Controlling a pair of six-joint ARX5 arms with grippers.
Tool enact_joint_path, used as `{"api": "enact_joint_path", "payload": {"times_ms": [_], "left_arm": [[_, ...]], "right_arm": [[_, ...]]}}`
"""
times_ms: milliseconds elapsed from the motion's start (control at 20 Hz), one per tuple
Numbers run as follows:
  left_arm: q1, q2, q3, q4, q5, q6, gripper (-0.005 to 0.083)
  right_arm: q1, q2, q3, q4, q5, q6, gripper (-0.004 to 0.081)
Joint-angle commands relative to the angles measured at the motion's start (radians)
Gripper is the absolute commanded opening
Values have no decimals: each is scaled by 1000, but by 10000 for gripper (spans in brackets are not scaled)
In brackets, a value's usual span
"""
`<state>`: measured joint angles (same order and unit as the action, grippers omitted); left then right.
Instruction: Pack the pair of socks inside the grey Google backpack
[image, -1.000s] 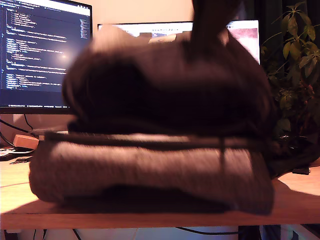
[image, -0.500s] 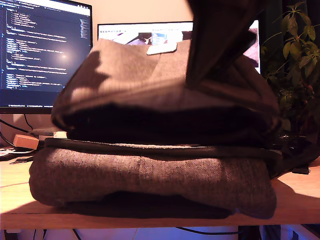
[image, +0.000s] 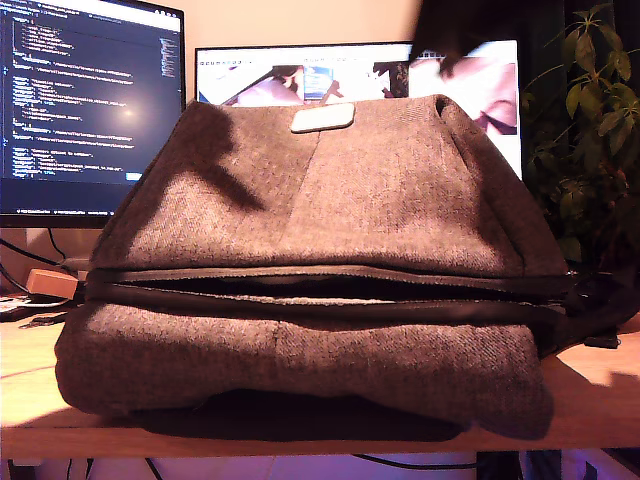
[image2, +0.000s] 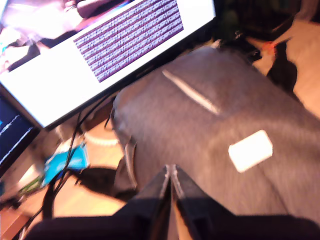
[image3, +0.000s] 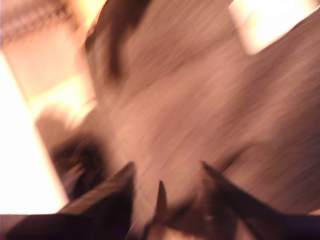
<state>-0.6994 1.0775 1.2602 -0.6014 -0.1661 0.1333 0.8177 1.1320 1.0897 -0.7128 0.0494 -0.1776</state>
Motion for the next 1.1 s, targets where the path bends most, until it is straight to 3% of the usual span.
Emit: {"api": "enact_joint_path", "payload": {"times_ms": [0,200,350,550,700,1050], "left_arm": [[45,58,2,61,34,-7,-24],[174,158,2,277,151,-10,-24],[255,206,2,418,204,-11,-24],[390,218,-8,393,233,-14,-24],[486,218,-12,356,319,-14,-24],[585,204,-60,343,373,-14,-24]], "right_arm": [[-61,11,6,174,46,27,-13],[-242,52,4,581,92,51,-13],[-377,95,4,729,73,50,-13],[-565,99,4,758,-37,50,-13],[-699,95,4,708,-115,50,-13],[-844,28,-28,661,-199,47,-13]]}}
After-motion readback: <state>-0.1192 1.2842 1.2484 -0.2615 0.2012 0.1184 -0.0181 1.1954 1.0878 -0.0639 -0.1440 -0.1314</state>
